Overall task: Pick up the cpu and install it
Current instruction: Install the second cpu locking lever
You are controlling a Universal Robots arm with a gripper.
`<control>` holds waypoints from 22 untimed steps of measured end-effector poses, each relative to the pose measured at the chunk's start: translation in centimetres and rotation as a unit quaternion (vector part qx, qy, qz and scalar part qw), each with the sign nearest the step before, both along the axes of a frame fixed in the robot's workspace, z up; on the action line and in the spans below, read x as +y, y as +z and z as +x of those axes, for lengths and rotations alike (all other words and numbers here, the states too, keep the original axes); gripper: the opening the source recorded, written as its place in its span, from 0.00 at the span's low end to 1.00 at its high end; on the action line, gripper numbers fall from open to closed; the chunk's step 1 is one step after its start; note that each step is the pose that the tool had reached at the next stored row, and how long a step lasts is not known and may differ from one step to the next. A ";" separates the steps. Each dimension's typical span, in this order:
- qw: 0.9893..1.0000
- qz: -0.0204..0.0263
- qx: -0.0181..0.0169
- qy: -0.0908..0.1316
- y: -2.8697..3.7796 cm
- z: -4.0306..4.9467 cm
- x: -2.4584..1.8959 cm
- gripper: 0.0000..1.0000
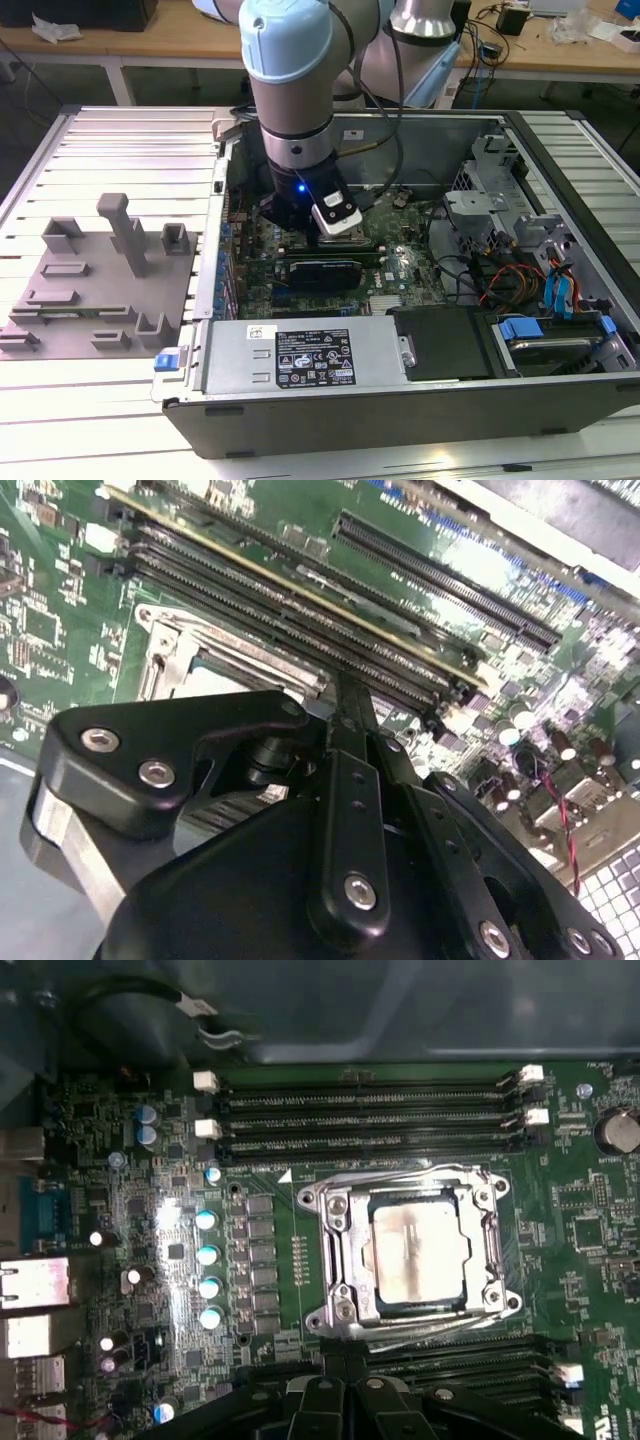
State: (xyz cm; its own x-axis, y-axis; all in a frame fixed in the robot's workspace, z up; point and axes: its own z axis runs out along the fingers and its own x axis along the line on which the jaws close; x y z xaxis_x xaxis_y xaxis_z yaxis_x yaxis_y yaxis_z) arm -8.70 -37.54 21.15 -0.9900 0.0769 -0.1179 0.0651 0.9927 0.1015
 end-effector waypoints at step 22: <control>0.998 0.059 -0.005 0.000 -1.43 -0.91 -0.47 0.11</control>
